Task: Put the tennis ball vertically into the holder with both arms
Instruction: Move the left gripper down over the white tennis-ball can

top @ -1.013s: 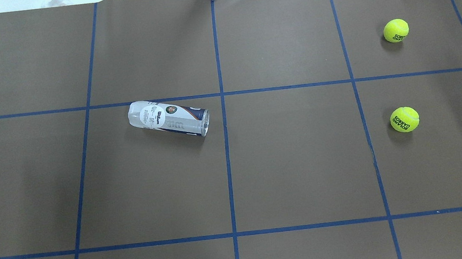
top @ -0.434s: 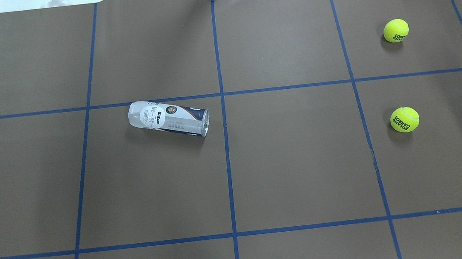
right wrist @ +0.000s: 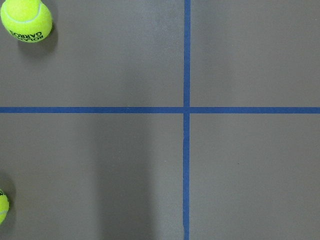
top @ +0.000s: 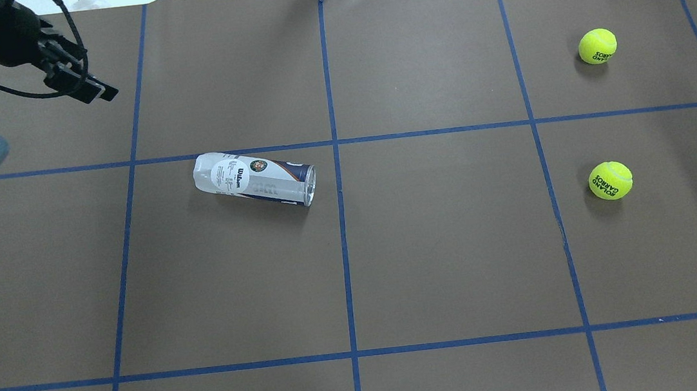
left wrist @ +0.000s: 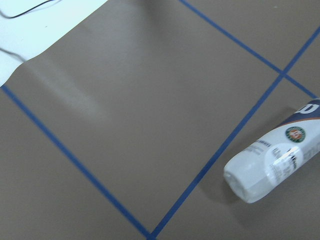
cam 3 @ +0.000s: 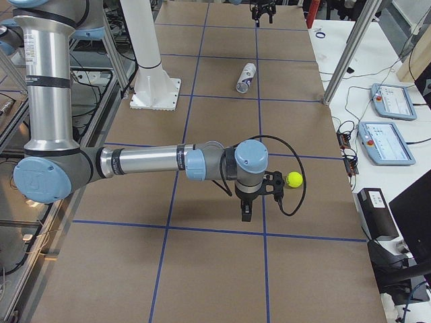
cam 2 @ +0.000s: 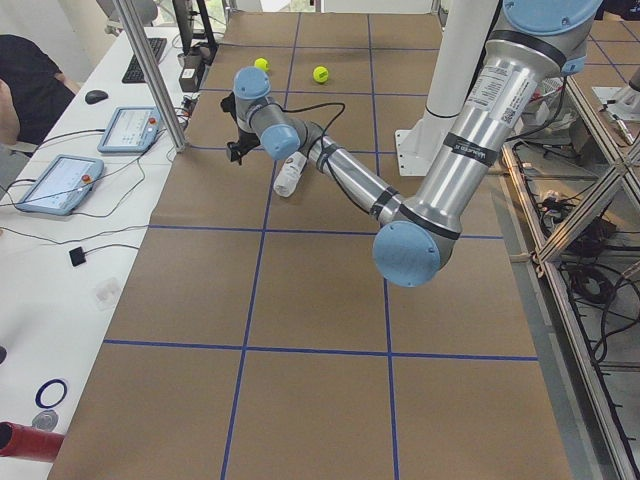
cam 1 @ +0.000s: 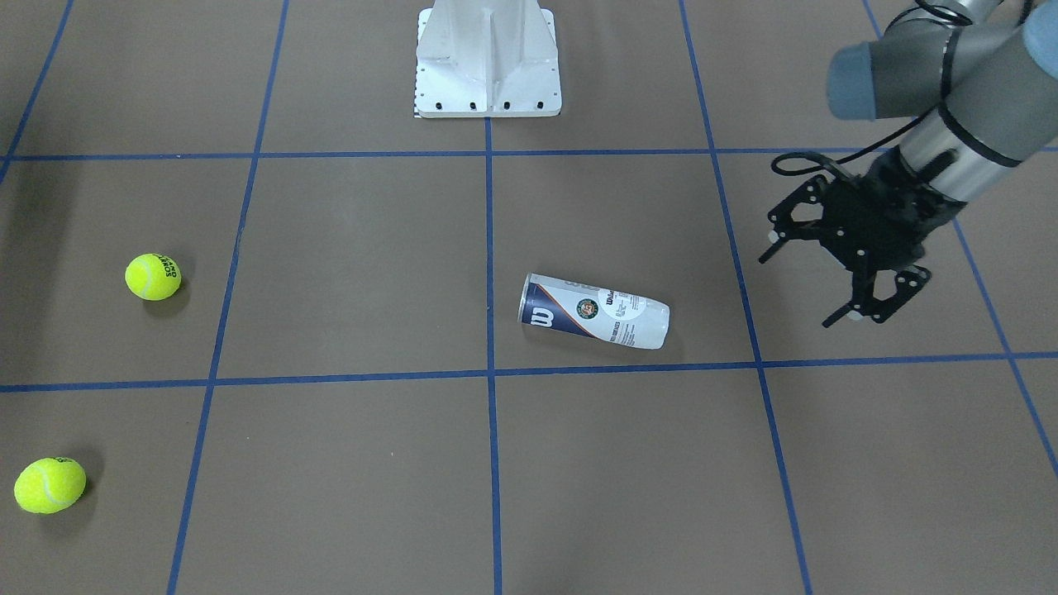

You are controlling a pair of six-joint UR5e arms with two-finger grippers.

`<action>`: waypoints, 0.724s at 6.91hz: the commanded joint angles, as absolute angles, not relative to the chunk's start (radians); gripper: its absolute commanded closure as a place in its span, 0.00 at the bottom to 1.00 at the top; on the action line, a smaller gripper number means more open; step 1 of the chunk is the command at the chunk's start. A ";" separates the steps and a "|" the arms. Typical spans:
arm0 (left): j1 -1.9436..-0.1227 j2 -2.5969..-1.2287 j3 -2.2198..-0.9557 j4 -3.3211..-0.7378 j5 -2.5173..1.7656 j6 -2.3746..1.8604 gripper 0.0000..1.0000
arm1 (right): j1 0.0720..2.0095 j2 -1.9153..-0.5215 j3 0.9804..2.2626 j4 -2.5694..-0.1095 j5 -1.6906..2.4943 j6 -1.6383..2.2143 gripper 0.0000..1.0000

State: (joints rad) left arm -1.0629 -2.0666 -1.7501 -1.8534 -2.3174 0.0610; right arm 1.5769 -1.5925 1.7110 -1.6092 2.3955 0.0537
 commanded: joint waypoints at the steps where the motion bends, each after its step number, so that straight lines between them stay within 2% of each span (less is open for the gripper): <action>1: -0.949 -2.144 -1.744 -1.848 -2.304 0.173 0.00 | 1.577 -1.591 1.710 -1.608 2.396 0.054 0.01; 4: -0.817 -2.220 -1.746 -1.810 -2.015 0.505 0.00 | 1.575 -1.589 1.709 -1.608 2.395 0.057 0.01; 5: -0.761 -2.273 -1.749 -1.701 -1.885 0.590 0.00 | 1.574 -1.589 1.709 -1.609 2.395 0.055 0.01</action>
State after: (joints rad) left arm -0.8261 -2.2237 -1.7463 -1.7917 -2.0299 0.4732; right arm 1.5749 -1.5895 1.7094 -1.6080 2.3946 0.0558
